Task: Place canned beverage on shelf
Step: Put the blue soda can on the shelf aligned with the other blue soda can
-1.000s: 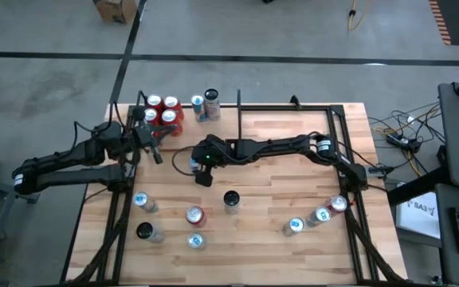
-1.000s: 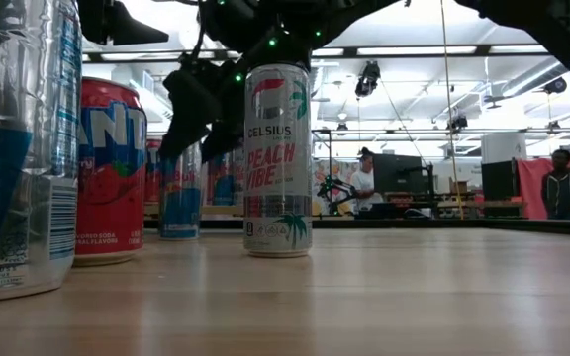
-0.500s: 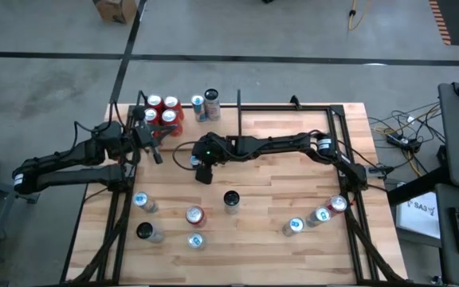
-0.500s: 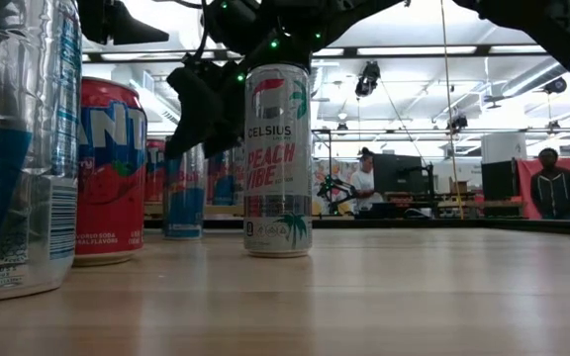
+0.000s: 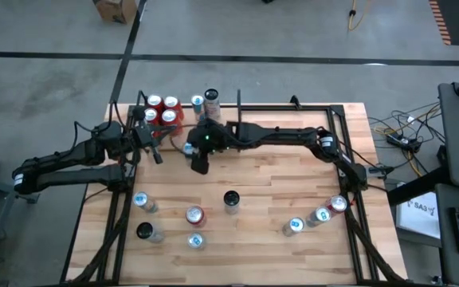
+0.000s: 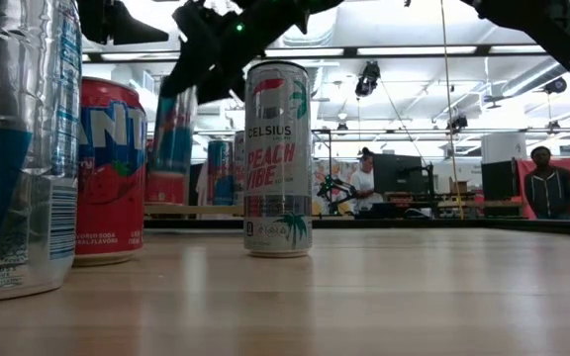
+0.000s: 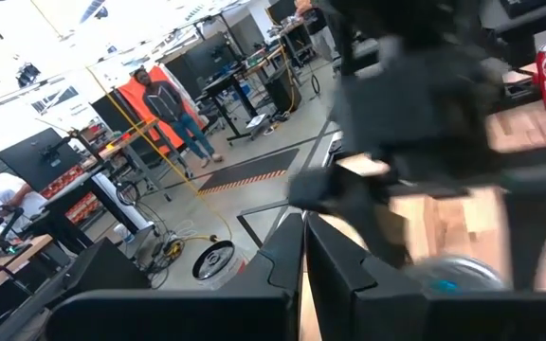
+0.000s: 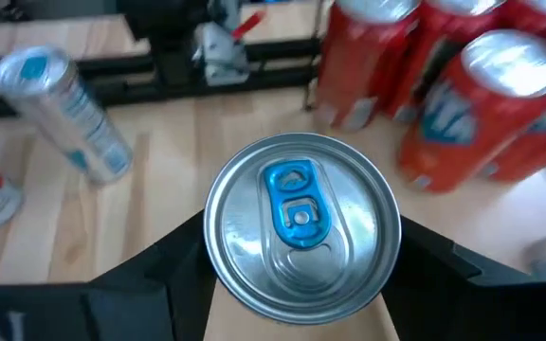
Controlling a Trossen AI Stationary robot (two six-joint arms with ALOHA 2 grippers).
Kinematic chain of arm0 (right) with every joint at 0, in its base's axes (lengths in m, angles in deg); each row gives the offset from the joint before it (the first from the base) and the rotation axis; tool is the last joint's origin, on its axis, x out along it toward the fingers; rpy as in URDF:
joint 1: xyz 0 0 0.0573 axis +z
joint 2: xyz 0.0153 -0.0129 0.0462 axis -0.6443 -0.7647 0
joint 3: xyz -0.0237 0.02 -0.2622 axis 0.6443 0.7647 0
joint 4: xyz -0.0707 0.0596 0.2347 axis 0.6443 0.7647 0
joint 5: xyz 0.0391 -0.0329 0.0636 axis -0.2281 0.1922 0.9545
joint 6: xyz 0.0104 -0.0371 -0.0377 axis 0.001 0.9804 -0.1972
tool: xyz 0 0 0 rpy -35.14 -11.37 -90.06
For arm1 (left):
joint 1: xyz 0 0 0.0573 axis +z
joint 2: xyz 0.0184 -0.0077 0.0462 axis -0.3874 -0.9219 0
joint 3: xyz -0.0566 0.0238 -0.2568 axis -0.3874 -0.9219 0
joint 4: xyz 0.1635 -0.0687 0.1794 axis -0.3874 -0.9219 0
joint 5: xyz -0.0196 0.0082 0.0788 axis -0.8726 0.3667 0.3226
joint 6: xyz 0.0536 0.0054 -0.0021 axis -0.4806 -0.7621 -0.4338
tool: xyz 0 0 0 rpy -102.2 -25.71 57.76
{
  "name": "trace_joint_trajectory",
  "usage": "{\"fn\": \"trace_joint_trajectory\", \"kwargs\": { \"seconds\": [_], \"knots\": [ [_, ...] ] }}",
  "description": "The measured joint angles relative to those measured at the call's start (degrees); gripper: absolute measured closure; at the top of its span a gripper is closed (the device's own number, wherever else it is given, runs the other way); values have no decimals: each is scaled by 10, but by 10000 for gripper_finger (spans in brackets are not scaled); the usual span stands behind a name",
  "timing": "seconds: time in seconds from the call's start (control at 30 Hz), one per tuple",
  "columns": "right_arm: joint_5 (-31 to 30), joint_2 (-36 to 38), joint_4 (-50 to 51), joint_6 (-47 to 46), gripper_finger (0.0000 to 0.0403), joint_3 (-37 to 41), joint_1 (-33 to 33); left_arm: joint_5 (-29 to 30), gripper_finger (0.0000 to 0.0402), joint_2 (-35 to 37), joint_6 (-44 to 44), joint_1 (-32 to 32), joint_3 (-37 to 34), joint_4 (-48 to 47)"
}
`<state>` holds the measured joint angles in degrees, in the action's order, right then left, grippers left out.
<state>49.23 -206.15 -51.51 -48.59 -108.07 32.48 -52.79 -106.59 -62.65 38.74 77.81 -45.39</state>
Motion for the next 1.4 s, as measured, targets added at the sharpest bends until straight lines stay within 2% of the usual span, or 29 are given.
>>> {"fn": "trace_joint_trajectory", "kwargs": {
  "seconds": [0.47, 1.4],
  "knots": [
    [-2, -1, 11, 10, 179, -15, -58, 0, 402, 0, 0, 0, 0, 0],
    [-7, -14, 9, 17, 179, 13, -79, 0, 402, 0, -2, 0, 0, 0]
  ]
}}
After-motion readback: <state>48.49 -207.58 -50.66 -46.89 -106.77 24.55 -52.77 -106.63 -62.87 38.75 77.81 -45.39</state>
